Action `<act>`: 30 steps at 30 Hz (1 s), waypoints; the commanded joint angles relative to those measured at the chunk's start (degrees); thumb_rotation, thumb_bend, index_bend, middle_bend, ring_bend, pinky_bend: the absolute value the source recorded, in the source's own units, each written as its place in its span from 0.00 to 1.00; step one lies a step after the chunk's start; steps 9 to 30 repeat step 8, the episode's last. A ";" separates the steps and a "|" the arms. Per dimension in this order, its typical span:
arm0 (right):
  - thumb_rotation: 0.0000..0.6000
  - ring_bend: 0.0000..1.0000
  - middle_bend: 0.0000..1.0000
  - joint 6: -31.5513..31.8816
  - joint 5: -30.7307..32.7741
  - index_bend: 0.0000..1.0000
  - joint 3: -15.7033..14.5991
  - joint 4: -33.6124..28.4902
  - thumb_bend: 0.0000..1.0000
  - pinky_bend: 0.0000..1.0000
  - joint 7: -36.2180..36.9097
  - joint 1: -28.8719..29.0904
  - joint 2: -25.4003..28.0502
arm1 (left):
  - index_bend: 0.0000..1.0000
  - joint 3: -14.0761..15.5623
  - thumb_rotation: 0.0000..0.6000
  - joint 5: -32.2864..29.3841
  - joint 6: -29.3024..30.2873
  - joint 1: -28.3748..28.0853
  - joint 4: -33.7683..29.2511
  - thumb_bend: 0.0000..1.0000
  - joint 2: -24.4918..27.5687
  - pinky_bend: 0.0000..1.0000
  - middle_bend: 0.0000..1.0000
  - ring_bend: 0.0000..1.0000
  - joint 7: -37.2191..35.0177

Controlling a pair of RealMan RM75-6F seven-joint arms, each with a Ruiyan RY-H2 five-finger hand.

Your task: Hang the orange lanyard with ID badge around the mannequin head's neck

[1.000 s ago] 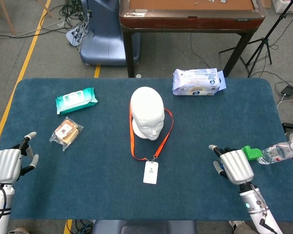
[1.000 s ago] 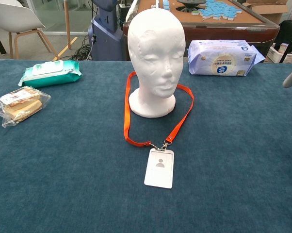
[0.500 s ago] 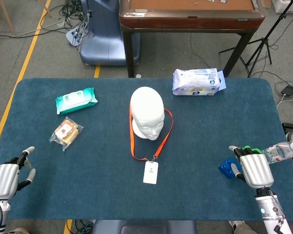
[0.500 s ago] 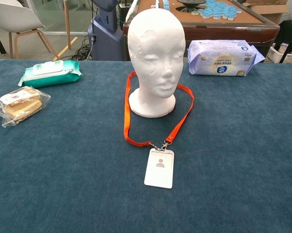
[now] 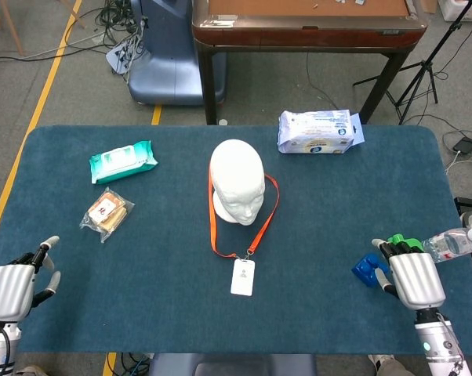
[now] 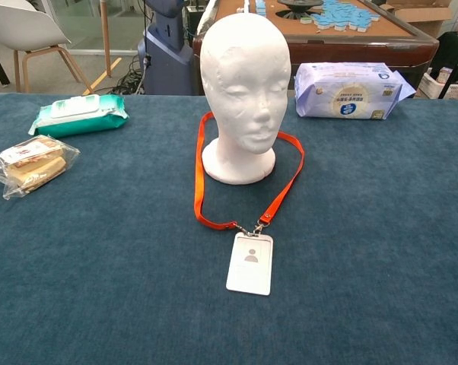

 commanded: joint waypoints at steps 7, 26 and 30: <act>1.00 0.38 0.46 0.57 -1.87 0.29 0.93 1.65 0.33 0.53 0.93 -1.61 -1.10 | 0.20 -0.56 1.00 0.36 -0.44 -0.23 -0.36 0.36 -0.05 0.60 0.54 0.45 0.47; 1.00 0.38 0.46 0.54 -2.07 0.29 1.03 1.56 0.33 0.53 0.88 -1.74 -1.05 | 0.20 -0.58 1.00 0.44 -0.46 -0.22 -0.39 0.36 -0.11 0.60 0.54 0.45 0.46; 1.00 0.38 0.46 0.54 -2.07 0.29 1.03 1.56 0.33 0.53 0.88 -1.74 -1.05 | 0.20 -0.58 1.00 0.44 -0.46 -0.22 -0.39 0.36 -0.11 0.60 0.54 0.45 0.46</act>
